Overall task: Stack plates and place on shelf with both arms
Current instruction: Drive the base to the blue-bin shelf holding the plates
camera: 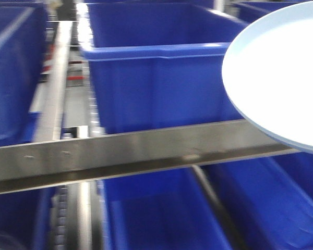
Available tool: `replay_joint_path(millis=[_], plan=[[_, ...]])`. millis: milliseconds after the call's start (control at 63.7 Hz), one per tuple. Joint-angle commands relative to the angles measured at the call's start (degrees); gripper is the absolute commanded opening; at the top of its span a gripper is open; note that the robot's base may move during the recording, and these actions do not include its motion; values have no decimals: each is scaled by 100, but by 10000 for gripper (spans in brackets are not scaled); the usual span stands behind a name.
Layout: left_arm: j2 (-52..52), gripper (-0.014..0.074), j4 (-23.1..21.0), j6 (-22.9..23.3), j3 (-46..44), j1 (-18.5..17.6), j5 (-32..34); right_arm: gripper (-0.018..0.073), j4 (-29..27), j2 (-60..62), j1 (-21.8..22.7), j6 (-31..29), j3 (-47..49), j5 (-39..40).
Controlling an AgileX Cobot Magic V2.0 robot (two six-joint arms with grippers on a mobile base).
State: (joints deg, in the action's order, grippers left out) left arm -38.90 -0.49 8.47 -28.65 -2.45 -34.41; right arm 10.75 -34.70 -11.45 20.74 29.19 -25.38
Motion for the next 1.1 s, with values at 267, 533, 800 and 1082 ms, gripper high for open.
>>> replay_joint_path(millis=[267, 533, 800, 1082], plan=[[12, 83, -32, 34, -157, -30, 406, 57, 60, 1, 16, -4, 177, 526], [12, 83, -32, 34, -157, -30, 406, 57, 60, 1, 16, -4, 177, 526], [12, 83, -32, 34, -157, -30, 406, 57, 60, 1, 16, -4, 177, 526], [12, 82, -32, 34, -157, -30, 406, 57, 60, 1, 16, -4, 177, 526]])
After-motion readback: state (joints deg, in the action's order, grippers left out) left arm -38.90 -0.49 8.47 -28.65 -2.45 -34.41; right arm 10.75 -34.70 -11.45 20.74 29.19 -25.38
